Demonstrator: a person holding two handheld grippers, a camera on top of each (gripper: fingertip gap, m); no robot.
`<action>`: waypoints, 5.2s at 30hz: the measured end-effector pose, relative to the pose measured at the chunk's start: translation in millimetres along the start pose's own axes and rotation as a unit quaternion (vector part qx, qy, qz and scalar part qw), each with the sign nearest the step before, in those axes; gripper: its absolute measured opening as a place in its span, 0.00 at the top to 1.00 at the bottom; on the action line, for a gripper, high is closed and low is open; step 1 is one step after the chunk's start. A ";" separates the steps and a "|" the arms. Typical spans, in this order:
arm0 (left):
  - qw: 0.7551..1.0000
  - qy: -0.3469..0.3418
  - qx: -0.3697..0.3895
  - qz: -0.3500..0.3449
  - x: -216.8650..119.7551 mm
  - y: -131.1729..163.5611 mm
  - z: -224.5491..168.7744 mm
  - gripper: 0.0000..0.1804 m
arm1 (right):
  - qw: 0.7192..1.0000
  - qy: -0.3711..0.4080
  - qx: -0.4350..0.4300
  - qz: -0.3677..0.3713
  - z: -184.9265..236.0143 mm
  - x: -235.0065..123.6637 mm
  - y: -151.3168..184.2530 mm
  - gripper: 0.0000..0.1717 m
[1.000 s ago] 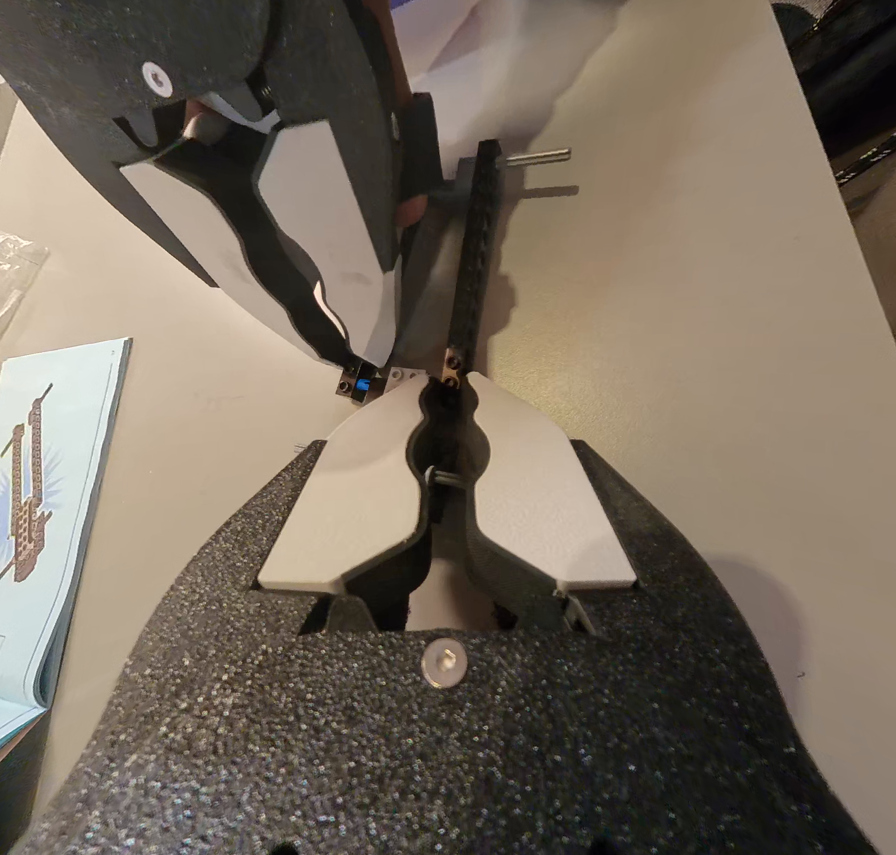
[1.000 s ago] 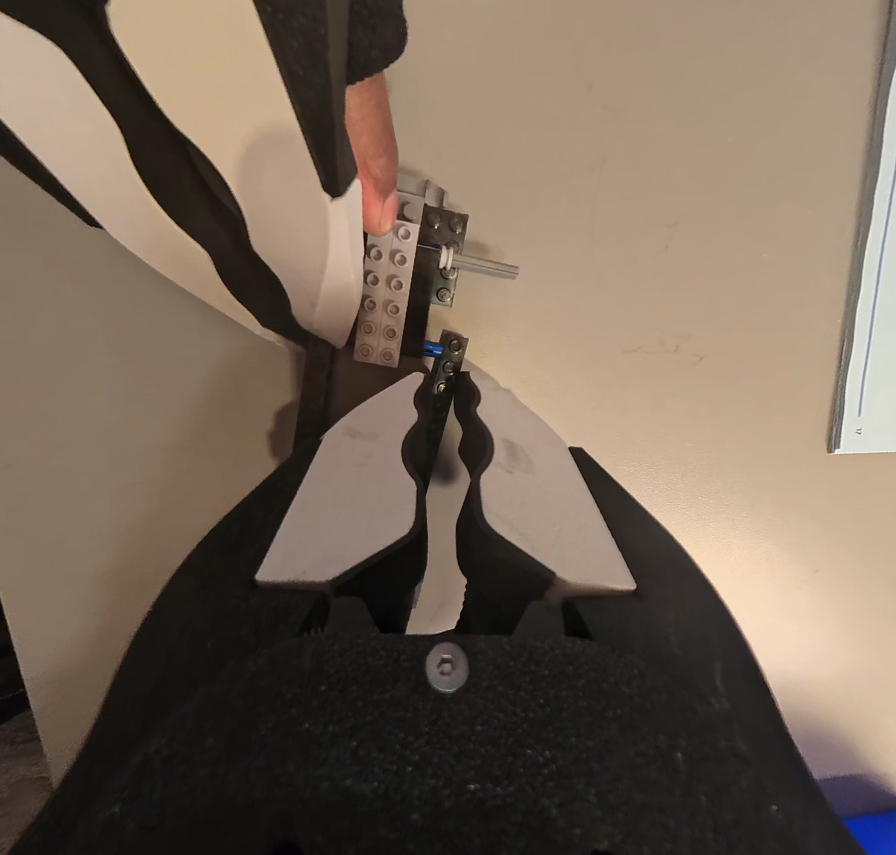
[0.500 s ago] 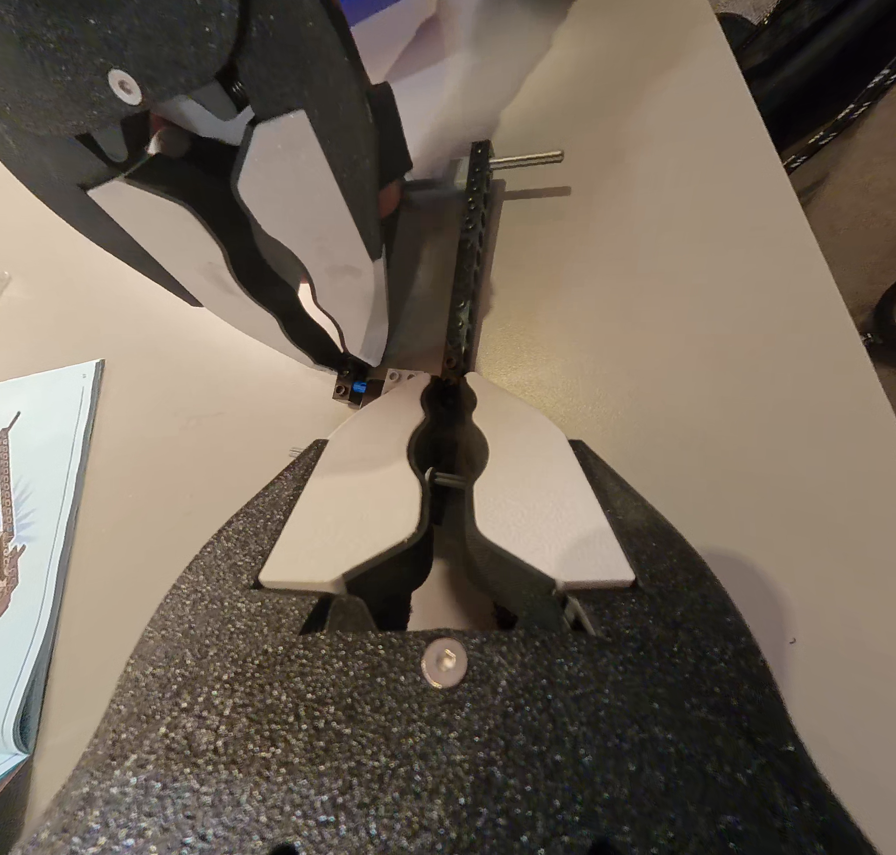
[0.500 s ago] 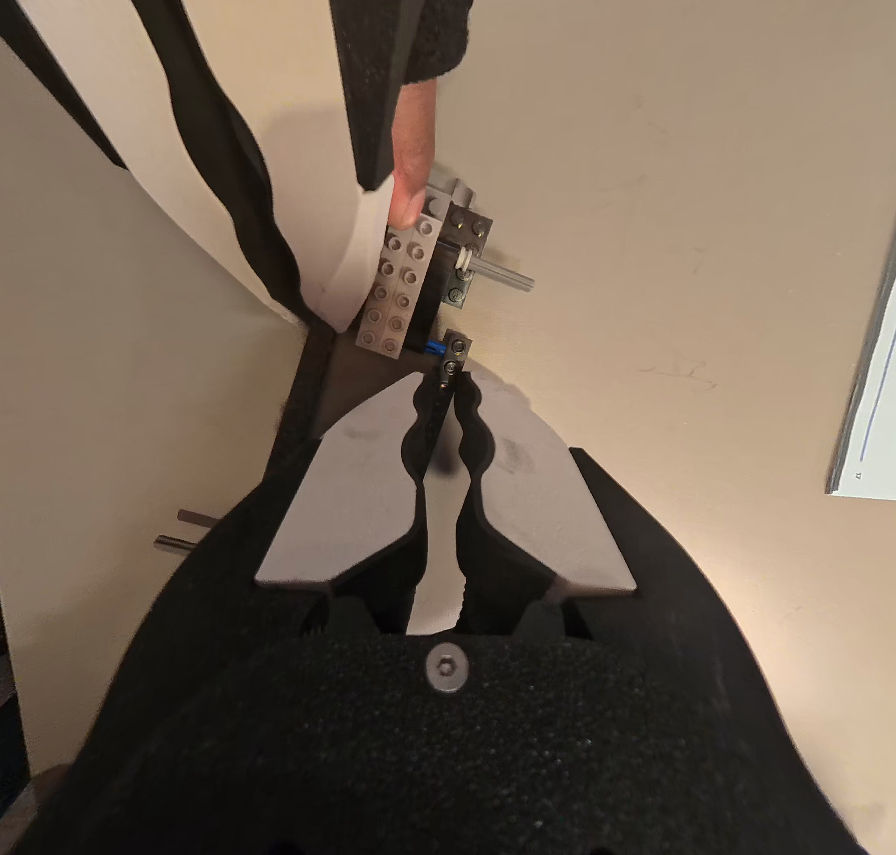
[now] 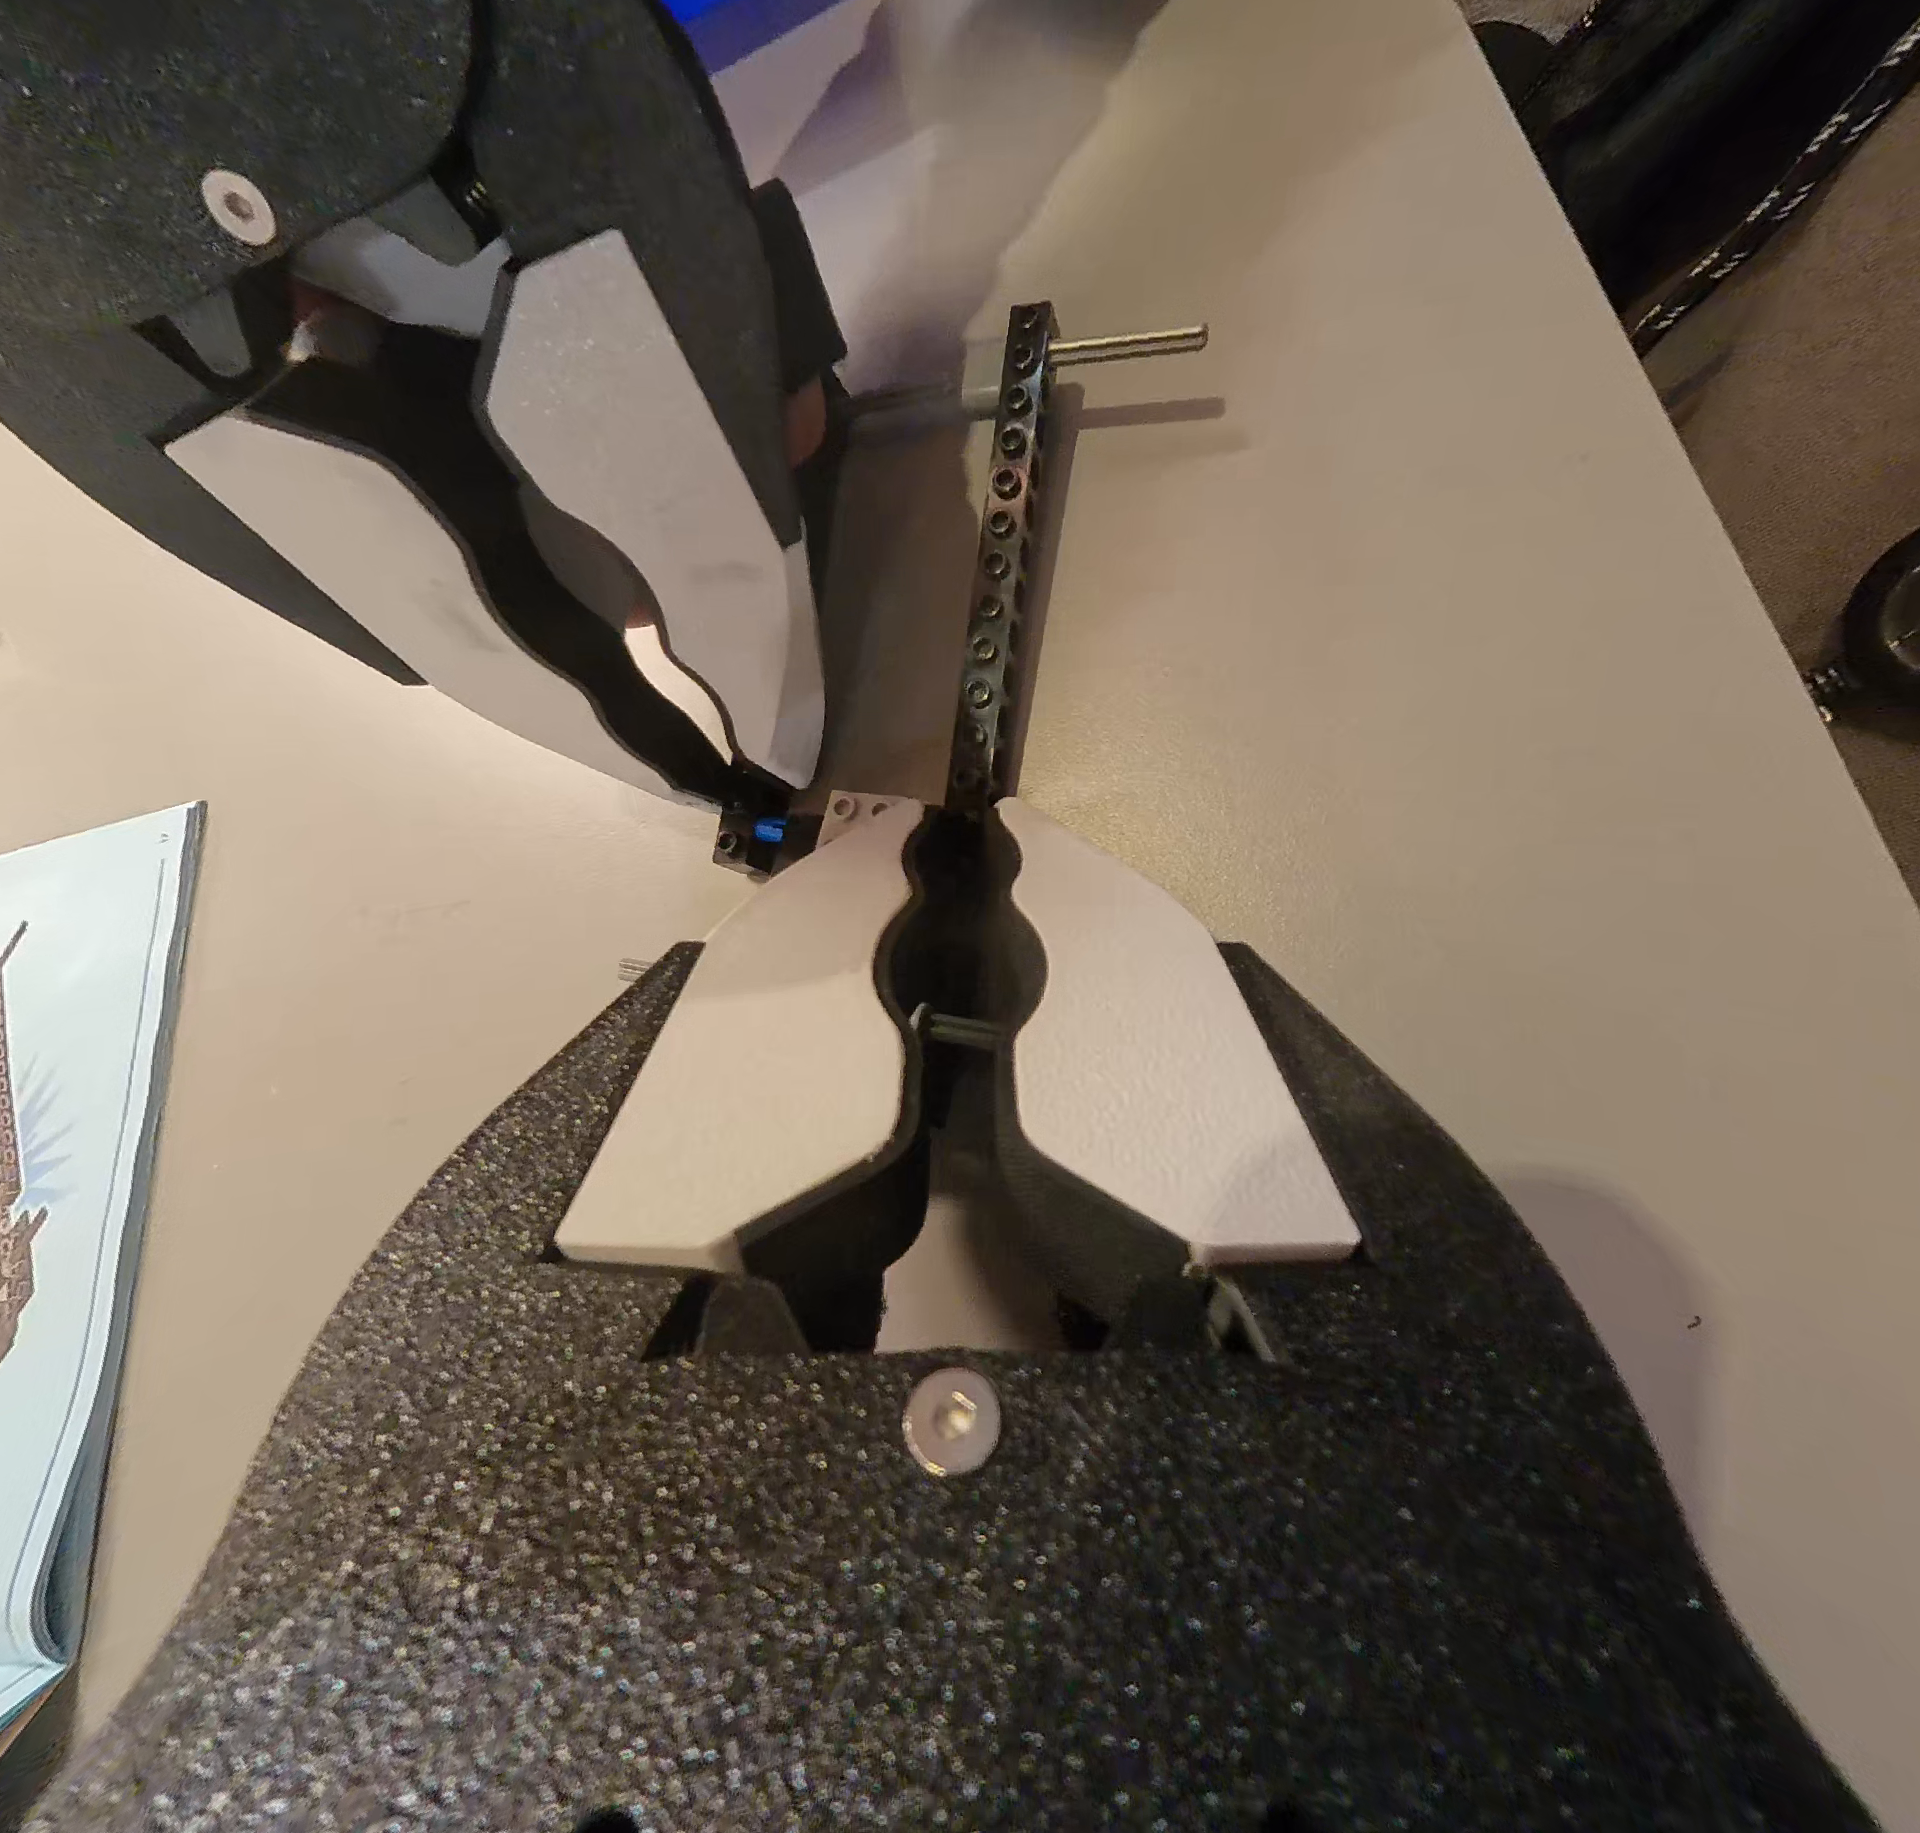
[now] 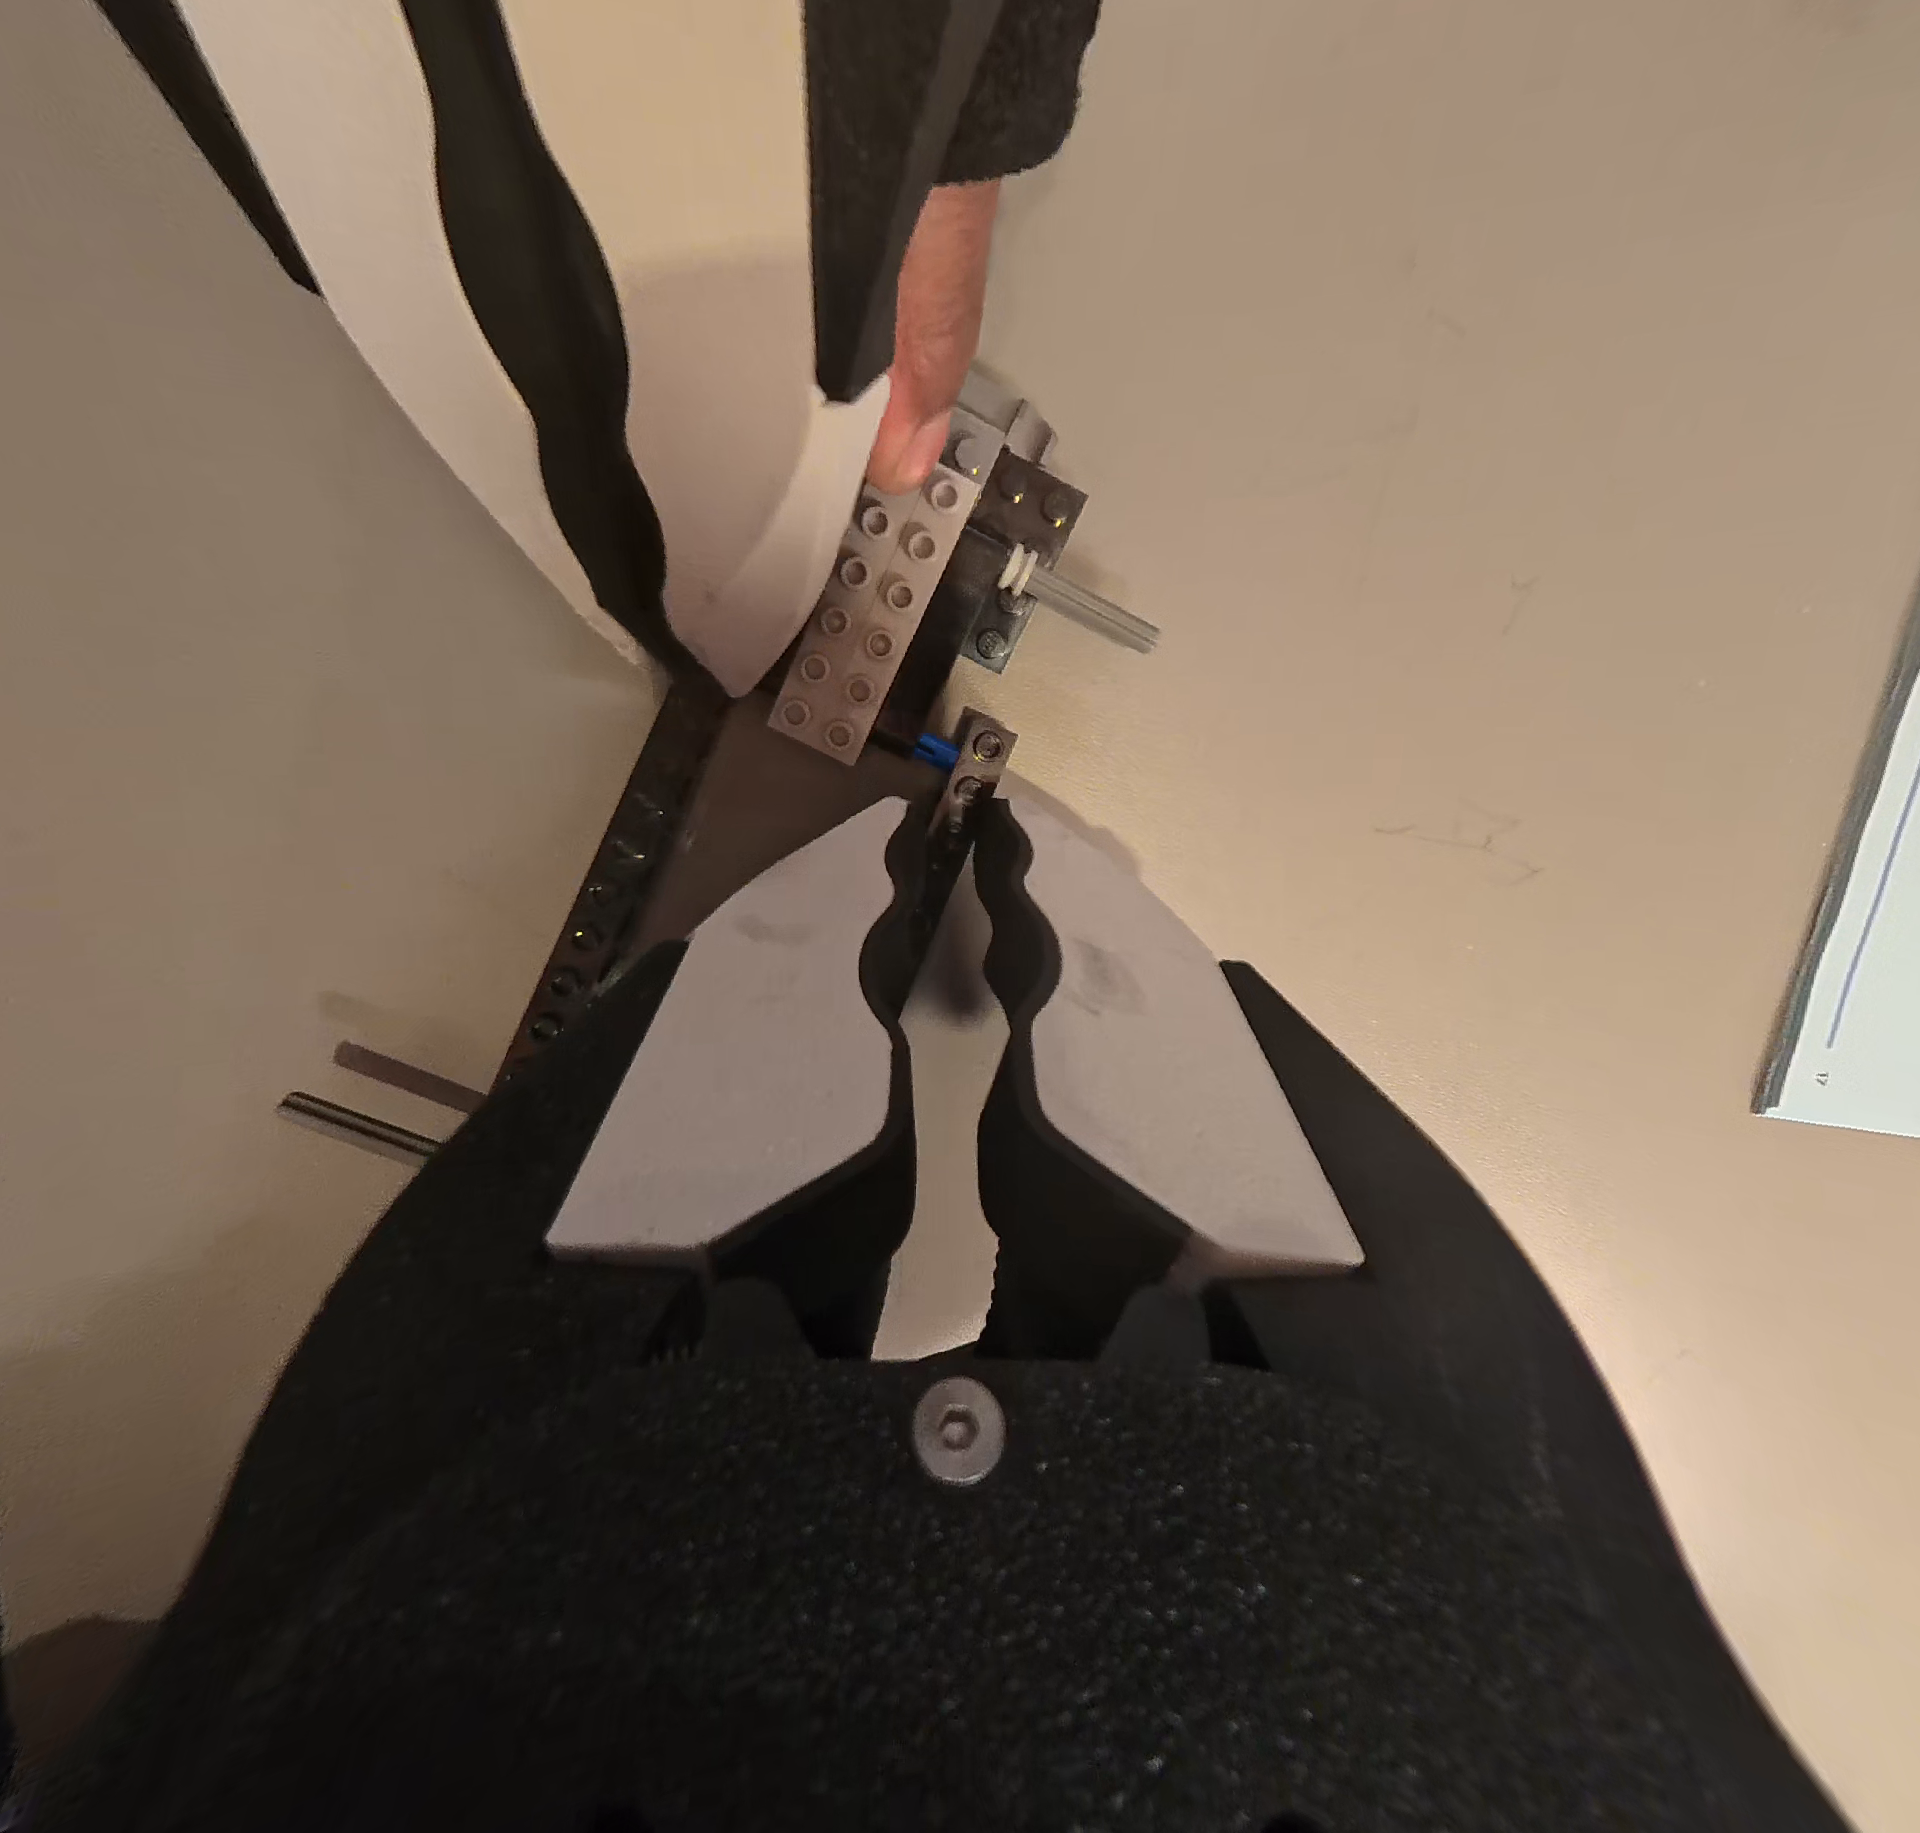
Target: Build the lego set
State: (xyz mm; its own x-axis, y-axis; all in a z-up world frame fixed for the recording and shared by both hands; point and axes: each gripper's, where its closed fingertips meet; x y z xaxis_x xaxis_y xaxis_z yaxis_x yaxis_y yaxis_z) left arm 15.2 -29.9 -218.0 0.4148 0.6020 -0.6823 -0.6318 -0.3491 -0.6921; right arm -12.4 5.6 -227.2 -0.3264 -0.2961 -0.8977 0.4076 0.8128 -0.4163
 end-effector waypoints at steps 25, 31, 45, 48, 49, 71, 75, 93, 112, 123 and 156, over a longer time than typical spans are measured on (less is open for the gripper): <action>1.000 -0.009 -0.004 0.002 0.1 0.1 2.1 0.96 | 0.999 0.023 0.047 0.004 4.6 0.6 -3.2 0.95; 1.000 -0.023 -0.001 0.002 -0.6 0.2 4.9 0.95 | 0.999 0.006 0.051 0.004 3.5 0.3 -2.2 0.94; 0.997 -0.065 -0.025 -0.023 -34.4 -9.2 30.6 0.86 | 0.990 0.077 0.112 -0.025 -2.2 -32.6 17.7 0.83; 0.999 -0.050 -0.010 0.009 -30.4 -5.5 40.4 0.88 | 0.990 0.080 0.117 -0.023 6.7 -34.4 21.6 0.85; 0.999 -0.035 -0.009 0.016 -27.1 -3.8 41.1 0.89 | 0.990 0.081 0.117 -0.022 9.0 -34.3 22.8 0.85; 0.973 -0.167 -0.157 0.040 -37.6 48.5 59.0 1.00 | 0.947 0.254 0.184 -0.067 -86.6 -63.6 22.4 0.87; 0.969 -0.173 -0.172 0.041 -40.7 52.2 60.8 1.00 | 0.953 0.242 0.161 -0.080 -68.4 -62.7 23.2 0.89; 0.968 -0.171 -0.179 0.037 -41.4 52.8 61.1 1.00 | 0.969 0.181 0.156 -0.068 -36.6 -40.9 36.9 0.94; 0.975 -0.146 -0.164 0.019 -43.1 46.5 65.1 0.94 | 0.987 0.152 -0.017 -0.053 -66.4 -11.0 -30.3 0.91; 0.981 -0.091 -0.164 0.050 -43.9 50.8 72.6 0.79 | 0.996 0.058 -0.057 -0.020 -59.1 16.5 -34.8 0.92; 0.986 -0.013 -0.147 0.081 -37.5 65.0 68.2 0.81 | 0.998 0.034 0.007 -0.048 -69.1 27.8 -39.4 0.93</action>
State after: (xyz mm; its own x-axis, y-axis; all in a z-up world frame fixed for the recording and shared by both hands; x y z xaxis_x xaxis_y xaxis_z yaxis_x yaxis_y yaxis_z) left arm -86.0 -26.3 -221.3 0.3055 0.5385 -0.7853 -0.4700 -0.6319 -0.6162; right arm -96.5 0.0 -225.8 -0.4219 -0.3372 -0.8416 0.3840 0.7745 -0.5028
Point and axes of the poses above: each gripper's, where its closed fingertips meet, x out along the fingers, y out of its underside, z = x × y across the jaws, and after that the axes turned 5 degrees about y, right-handed
